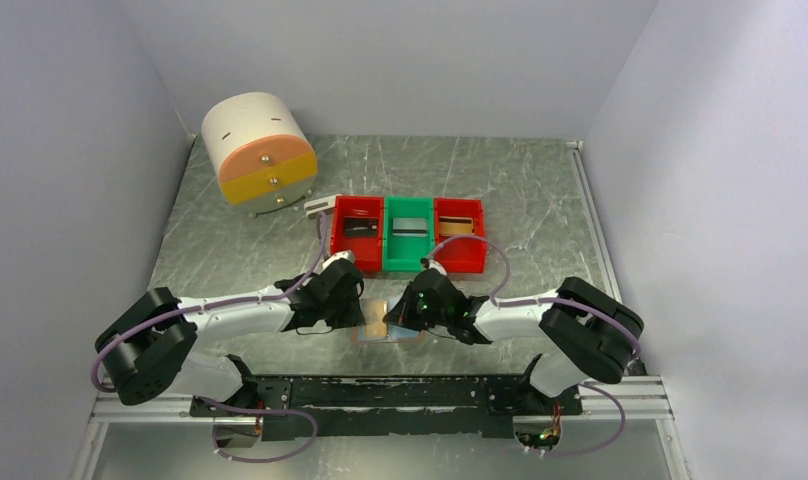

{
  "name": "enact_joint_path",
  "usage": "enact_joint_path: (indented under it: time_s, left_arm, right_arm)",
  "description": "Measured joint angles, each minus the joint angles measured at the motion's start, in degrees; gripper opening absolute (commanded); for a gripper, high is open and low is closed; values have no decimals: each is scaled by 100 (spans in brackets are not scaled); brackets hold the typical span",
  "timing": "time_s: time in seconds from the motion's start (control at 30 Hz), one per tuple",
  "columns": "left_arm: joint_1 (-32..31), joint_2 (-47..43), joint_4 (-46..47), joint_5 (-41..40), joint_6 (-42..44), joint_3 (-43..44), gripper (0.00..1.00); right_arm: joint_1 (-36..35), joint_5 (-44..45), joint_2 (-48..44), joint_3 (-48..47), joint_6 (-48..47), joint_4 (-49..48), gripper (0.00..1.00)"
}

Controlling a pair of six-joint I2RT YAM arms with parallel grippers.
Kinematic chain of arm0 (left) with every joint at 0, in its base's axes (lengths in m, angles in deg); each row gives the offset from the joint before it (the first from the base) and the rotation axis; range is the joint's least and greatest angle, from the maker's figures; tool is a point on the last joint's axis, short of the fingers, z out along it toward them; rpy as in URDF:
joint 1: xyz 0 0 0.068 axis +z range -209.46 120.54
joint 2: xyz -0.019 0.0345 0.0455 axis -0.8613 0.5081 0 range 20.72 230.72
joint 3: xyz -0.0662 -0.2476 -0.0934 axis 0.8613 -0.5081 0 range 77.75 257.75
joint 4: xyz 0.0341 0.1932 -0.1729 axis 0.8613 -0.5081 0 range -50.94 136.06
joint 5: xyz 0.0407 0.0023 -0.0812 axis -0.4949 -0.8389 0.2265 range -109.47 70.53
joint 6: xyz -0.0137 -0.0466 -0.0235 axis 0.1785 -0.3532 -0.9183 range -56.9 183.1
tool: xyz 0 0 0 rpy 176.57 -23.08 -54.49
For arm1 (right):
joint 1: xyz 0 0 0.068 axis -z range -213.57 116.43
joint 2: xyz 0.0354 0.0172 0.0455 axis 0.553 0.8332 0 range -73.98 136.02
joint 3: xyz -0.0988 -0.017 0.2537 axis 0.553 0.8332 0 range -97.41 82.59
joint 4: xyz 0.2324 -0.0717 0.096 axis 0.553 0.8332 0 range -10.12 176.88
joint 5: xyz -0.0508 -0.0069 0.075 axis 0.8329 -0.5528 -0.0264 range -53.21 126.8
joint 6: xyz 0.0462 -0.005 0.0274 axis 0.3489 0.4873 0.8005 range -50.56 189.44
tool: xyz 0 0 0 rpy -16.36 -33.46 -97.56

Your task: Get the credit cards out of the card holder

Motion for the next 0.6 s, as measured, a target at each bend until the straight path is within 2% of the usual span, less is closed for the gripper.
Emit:
enact_joint_path:
  time_s: [0.4,0.6]
  left_arm:
    - [-17,55,-22,-63,4,11,19]
    - [-181,348,-468,-354,2,407,21]
  right_arm:
    - [103,-74,-83,33,-20,83,3]
    - [129,-153,-63,33,-63,79,3]
